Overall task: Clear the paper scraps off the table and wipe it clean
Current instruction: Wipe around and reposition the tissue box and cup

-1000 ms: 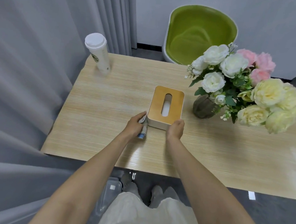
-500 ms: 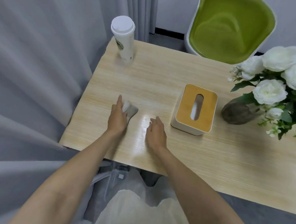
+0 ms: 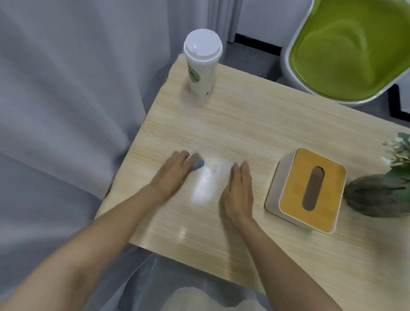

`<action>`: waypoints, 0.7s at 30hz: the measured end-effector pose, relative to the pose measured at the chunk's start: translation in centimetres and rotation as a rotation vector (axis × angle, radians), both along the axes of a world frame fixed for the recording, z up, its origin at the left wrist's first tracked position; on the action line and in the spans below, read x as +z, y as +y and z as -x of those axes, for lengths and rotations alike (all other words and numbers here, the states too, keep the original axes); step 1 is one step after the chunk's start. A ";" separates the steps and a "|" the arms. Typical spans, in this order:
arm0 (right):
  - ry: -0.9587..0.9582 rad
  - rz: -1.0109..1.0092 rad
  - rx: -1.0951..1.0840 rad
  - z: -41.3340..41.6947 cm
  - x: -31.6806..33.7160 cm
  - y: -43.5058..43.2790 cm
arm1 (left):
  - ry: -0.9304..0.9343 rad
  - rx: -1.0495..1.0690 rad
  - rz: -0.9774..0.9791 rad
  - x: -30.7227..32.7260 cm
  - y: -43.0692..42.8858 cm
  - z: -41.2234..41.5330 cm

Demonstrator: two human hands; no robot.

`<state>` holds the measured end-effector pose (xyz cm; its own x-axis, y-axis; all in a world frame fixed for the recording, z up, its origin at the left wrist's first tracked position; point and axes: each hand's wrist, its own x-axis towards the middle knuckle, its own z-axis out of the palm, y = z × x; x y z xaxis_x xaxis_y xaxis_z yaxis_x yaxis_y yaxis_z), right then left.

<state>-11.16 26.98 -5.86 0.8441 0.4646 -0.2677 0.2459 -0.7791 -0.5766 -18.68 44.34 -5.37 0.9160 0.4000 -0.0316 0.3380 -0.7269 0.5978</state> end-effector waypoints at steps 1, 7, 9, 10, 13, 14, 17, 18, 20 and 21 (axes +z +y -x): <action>0.006 -0.010 -0.003 -0.3 -0.1 0.7 | 0.038 0.202 0.031 -0.1 2.7 -0.4; -0.065 0.013 0.048 -0.8 -0.9 4.0 | -0.048 0.740 0.416 0.0 1.9 -1.3; -0.102 0.062 0.062 -0.8 -1.4 4.4 | 0.016 0.468 0.427 -0.2 -2.4 0.6; -0.092 0.081 0.063 -0.8 -1.6 4.6 | 0.066 0.325 0.389 -0.2 -3.1 1.7; -0.079 0.153 0.105 -0.5 -2.1 4.4 | 0.201 0.063 0.264 0.4 1.6 2.3; -0.081 0.174 0.124 -0.4 -2.2 4.3 | 0.210 0.073 0.218 0.2 3.8 2.2; -0.083 0.198 0.153 -0.4 -2.4 4.2 | 0.153 0.411 0.181 -0.6 8.1 1.7; -0.086 0.200 0.151 -0.5 -2.4 4.3 | 0.067 0.535 0.201 -1.0 7.8 1.5; -0.081 0.203 0.147 -0.4 -2.4 4.4 | -0.058 0.732 0.206 -0.4 4.6 0.9; -0.086 0.198 0.143 -0.3 -2.3 4.4 | -0.064 0.738 0.236 -0.5 2.4 1.1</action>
